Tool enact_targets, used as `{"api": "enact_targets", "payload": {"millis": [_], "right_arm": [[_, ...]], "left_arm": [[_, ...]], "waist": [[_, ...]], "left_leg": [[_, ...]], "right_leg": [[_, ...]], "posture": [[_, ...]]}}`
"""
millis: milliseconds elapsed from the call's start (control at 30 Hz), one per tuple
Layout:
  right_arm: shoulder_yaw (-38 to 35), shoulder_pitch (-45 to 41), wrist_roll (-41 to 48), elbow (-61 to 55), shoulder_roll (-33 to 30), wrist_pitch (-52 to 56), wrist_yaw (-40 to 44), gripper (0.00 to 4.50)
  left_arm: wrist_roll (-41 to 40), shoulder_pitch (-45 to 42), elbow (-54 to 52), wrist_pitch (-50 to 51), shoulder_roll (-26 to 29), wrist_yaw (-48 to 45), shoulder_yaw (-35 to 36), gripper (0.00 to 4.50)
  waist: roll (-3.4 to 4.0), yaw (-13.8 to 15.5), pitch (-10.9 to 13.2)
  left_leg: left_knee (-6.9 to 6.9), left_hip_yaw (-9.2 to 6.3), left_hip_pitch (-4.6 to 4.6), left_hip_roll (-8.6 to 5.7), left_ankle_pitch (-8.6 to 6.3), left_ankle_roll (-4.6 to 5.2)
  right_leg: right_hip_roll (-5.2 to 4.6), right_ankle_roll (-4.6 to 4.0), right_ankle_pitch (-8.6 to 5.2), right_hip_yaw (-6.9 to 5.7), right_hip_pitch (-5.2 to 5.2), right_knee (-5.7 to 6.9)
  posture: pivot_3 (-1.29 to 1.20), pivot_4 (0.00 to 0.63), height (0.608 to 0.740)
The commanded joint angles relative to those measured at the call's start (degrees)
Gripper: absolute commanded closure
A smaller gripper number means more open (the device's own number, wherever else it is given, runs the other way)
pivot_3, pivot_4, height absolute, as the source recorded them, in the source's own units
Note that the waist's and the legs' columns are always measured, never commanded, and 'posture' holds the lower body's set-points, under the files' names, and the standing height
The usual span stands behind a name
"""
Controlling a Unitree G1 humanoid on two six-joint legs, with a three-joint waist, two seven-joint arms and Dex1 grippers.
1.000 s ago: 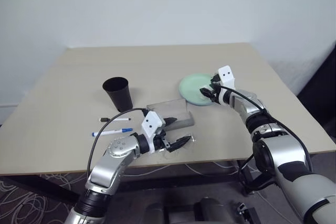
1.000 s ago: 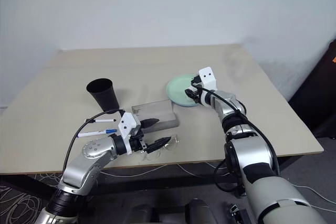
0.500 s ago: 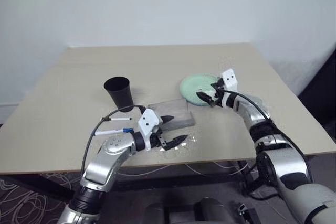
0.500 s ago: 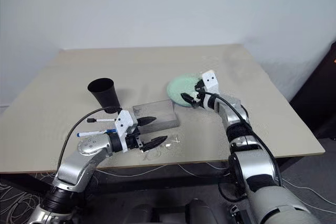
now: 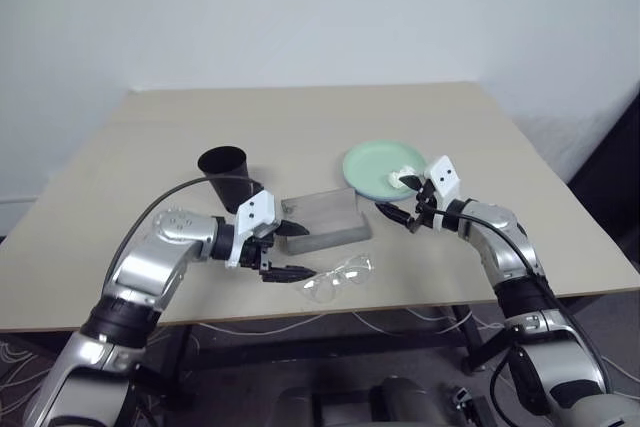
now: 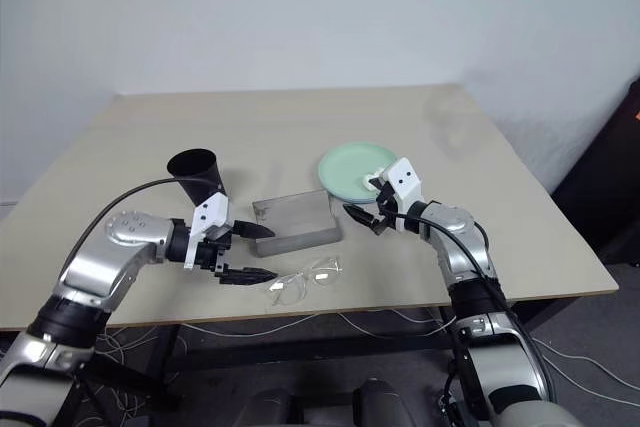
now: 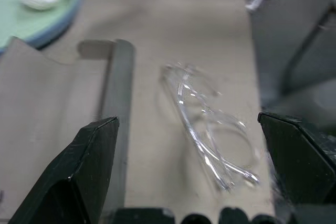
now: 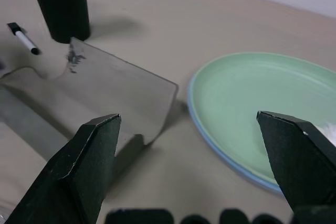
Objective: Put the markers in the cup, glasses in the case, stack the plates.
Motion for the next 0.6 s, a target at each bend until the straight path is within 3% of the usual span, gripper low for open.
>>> {"api": "enact_targets", "payload": {"millis": [33,267,600], "right_arm": [[-0.5,-0.4,0.9,-3.0,0.0,-0.7,-1.2,0.01],[-1.0,4.0,1.5,-6.4,1.7,-1.0,-4.7,0.01],[-0.8,4.8,2.0,-6.5,2.2,-1.4,-6.9,0.01]], "left_arm": [[0.6,-2.9,1.6,0.5,0.0,-2.6,-0.8,0.00],[1.4,-8.5,6.5,3.5,-3.7,-7.1,-5.1,0.00],[7.5,-9.4,7.4,5.7,-7.9,-5.0,-10.9,0.00]], "waist": [[0.00,0.0,0.0],[-0.03,0.0,0.0],[-0.04,0.0,0.0]], "left_leg": [[0.00,0.00,0.00,0.00,0.00,0.00],[-0.03,-0.05,-0.01,0.02,0.00,0.00],[0.00,-0.03,0.00,0.01,0.00,0.01]], "right_leg": [[0.00,0.00,0.00,0.01,0.00,0.00],[0.04,0.02,0.00,-0.02,-0.02,0.02],[0.06,0.01,0.00,0.05,-0.02,0.03]], "posture": [[0.00,0.000,0.740],[0.00,0.000,0.740],[0.00,0.000,0.740]]}}
